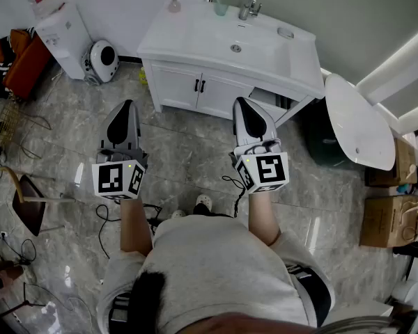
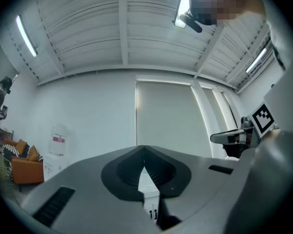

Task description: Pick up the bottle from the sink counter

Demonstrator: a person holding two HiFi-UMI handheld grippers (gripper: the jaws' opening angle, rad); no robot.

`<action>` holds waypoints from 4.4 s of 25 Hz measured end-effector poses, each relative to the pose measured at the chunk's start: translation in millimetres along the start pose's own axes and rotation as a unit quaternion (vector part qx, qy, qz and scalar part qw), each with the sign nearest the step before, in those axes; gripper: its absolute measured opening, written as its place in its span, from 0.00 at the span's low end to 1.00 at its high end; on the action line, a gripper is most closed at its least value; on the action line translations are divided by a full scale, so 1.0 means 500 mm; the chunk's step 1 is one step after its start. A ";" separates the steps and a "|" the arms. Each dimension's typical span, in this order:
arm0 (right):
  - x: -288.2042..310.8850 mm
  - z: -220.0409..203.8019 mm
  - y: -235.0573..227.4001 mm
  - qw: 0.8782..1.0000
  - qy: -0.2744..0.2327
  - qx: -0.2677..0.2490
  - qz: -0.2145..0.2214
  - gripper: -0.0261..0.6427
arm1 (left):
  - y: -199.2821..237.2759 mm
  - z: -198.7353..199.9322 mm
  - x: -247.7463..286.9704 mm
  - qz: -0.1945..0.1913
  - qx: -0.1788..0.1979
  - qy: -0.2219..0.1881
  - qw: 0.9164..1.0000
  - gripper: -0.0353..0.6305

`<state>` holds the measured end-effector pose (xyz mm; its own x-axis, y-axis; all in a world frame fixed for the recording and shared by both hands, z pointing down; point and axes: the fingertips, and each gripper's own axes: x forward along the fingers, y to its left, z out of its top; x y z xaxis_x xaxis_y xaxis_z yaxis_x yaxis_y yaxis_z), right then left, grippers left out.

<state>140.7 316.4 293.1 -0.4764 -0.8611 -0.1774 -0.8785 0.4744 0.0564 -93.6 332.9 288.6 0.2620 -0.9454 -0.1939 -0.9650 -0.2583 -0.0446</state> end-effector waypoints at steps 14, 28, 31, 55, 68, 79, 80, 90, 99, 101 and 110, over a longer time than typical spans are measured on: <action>0.003 0.001 -0.028 1.000 -0.006 0.000 0.000 0.06 | -0.017 -0.003 0.019 0.006 -0.002 0.001 1.000 0.06; 0.023 -0.018 -0.097 0.999 -0.018 0.012 0.026 0.06 | -0.061 0.014 0.062 0.036 0.021 -0.032 0.999 0.06; 0.032 -0.026 -0.106 0.999 -0.017 0.017 0.029 0.06 | -0.057 0.002 0.068 0.045 0.019 -0.028 0.998 0.06; 0.427 -0.063 -0.175 1.000 -0.028 0.007 0.012 0.06 | 0.176 -0.038 0.401 0.026 0.019 -0.036 0.999 0.06; 0.630 -0.088 -0.151 0.999 -0.033 -0.004 -0.003 0.06 | 0.338 -0.076 0.546 0.009 0.011 -0.039 0.999 0.06; 0.702 -0.143 -0.178 1.000 -0.005 -0.007 -0.027 0.06 | 0.393 -0.144 0.632 -0.004 -0.017 -0.023 1.000 0.06; 0.711 -0.146 -0.182 1.000 -0.005 -0.007 -0.027 0.06 | 0.395 -0.147 0.641 -0.005 -0.016 -0.022 1.000 0.06; 0.854 -0.151 -0.238 1.000 -0.024 -0.007 -0.015 0.06 | 0.451 -0.156 0.762 0.008 -0.005 -0.028 1.000 0.06; 1.009 -0.147 -0.319 0.999 -0.035 -0.011 0.001 0.06 | 0.498 -0.161 0.911 0.026 -0.002 -0.037 0.999 0.06; 1.038 -0.147 -0.339 0.999 -0.036 -0.013 0.005 0.06 | 0.502 -0.162 0.942 0.029 -0.001 -0.039 0.999 0.06; 1.151 -0.170 -0.427 0.999 -0.036 -0.015 0.020 0.06 | 0.501 -0.193 1.078 0.031 0.002 -0.037 0.999 0.06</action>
<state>51.0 -295.8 262.7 -0.5084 -0.8256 -0.2446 -0.8599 0.5015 0.0947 -193.4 -260.7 267.5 0.1998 -0.9423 -0.2684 -0.9796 -0.1983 -0.0332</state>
